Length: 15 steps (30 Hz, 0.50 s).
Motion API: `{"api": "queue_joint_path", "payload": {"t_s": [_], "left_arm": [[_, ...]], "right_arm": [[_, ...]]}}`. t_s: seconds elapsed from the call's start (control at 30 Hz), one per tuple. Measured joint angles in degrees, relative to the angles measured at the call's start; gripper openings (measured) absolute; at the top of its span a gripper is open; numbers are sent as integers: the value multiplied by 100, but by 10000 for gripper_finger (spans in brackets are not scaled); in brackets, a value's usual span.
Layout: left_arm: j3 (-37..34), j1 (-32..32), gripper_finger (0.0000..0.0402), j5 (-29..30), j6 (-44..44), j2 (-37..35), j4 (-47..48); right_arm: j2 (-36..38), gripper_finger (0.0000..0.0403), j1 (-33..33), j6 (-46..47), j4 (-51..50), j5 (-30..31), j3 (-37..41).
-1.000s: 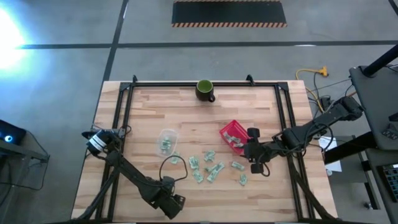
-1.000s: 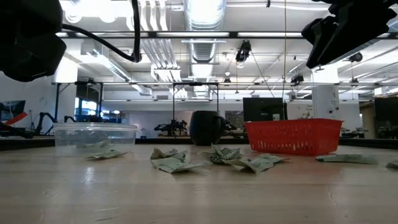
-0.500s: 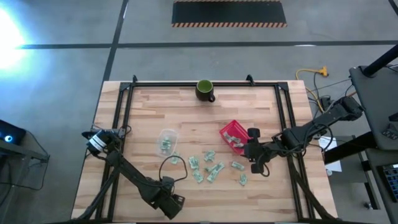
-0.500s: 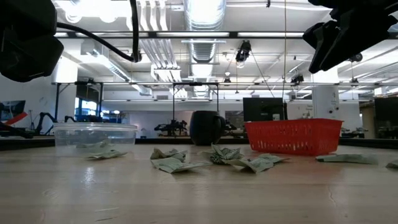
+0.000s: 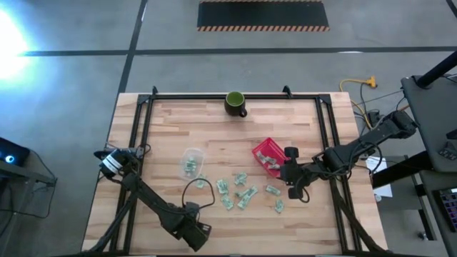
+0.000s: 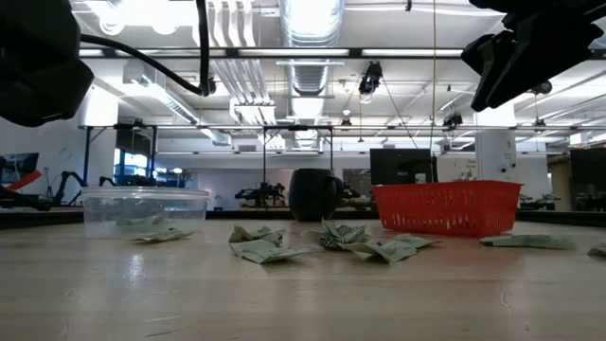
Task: Pick and place items into bin
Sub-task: Put the stevia packet into the transparent bin
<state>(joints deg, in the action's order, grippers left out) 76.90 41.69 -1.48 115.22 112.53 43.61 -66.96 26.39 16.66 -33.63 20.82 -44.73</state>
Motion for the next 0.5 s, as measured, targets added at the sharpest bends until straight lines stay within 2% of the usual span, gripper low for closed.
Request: {"api": "queue_joint_path", "payload": {"t_s": [0.5], "left_arm": [[-33, 2, 104, -13, -35, -6, 71]], "right_arm": [[0, 95, 0, 5, 2, 0, 0]]}}
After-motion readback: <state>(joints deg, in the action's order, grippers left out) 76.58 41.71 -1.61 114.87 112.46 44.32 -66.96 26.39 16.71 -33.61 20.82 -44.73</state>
